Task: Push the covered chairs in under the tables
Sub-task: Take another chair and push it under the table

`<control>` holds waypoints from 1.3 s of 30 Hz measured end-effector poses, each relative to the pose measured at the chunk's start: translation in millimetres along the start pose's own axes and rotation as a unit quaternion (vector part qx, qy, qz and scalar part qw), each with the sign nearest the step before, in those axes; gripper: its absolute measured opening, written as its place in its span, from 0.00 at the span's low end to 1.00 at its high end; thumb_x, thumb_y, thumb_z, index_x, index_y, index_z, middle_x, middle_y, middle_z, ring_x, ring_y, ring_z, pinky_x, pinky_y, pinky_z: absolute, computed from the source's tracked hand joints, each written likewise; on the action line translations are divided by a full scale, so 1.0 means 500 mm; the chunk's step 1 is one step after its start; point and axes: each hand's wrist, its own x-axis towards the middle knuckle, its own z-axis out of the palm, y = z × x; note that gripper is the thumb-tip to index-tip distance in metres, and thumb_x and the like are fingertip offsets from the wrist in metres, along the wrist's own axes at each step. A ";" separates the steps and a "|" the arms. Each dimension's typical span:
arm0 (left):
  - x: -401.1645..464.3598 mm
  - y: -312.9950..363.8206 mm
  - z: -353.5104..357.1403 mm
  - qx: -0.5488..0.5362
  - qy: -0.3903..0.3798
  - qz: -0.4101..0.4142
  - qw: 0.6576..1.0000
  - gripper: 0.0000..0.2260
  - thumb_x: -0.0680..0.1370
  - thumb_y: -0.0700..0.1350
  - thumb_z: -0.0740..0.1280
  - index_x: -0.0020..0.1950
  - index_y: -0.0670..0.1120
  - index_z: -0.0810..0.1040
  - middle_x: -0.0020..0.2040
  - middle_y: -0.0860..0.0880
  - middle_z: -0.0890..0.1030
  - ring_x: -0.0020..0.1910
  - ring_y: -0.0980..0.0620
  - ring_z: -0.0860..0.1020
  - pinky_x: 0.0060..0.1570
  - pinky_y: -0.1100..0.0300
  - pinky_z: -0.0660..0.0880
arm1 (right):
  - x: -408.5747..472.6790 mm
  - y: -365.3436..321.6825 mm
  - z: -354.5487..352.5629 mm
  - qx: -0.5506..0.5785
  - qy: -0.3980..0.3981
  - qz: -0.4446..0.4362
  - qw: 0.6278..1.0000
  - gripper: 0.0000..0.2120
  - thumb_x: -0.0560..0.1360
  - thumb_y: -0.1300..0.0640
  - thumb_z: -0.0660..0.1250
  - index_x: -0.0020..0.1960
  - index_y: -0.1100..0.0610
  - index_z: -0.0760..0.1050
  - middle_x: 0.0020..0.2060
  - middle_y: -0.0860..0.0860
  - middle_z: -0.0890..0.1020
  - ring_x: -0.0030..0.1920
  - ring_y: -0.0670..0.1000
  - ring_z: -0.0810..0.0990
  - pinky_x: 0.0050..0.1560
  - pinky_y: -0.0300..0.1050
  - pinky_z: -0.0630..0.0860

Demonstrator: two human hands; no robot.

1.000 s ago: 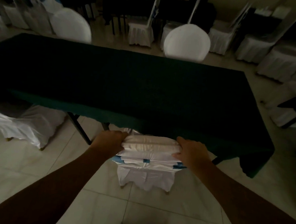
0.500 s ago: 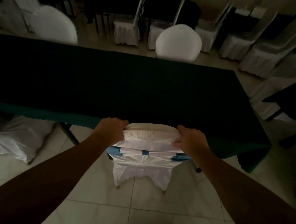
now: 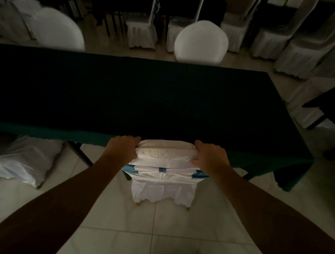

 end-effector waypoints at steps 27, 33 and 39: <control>-0.013 -0.028 0.012 -0.050 -0.060 0.012 0.997 0.16 0.71 0.55 0.72 0.55 0.49 0.77 0.52 0.47 0.80 0.50 0.47 0.78 0.49 0.55 0.73 | -0.046 -0.015 -0.042 0.069 -0.051 -0.008 0.996 0.10 0.73 0.55 0.68 0.52 0.52 0.70 0.42 0.49 0.74 0.44 0.54 0.77 0.41 0.45 0.70; -0.039 -0.016 0.016 -0.100 -0.042 -0.002 0.994 0.18 0.71 0.55 0.73 0.57 0.49 0.78 0.52 0.48 0.81 0.50 0.50 0.78 0.51 0.57 0.72 | -0.046 -0.013 -0.055 0.031 -0.062 -0.016 0.997 0.11 0.69 0.55 0.72 0.46 0.49 0.71 0.39 0.48 0.77 0.39 0.51 0.76 0.39 0.44 0.70; -0.050 0.014 0.010 -0.123 -0.043 -0.008 0.991 0.18 0.70 0.54 0.74 0.57 0.50 0.78 0.51 0.50 0.81 0.48 0.52 0.77 0.47 0.61 0.69 | -0.058 0.006 -0.067 0.031 -0.094 0.002 0.995 0.14 0.67 0.57 0.73 0.42 0.47 0.69 0.34 0.44 0.71 0.35 0.48 0.73 0.38 0.43 0.68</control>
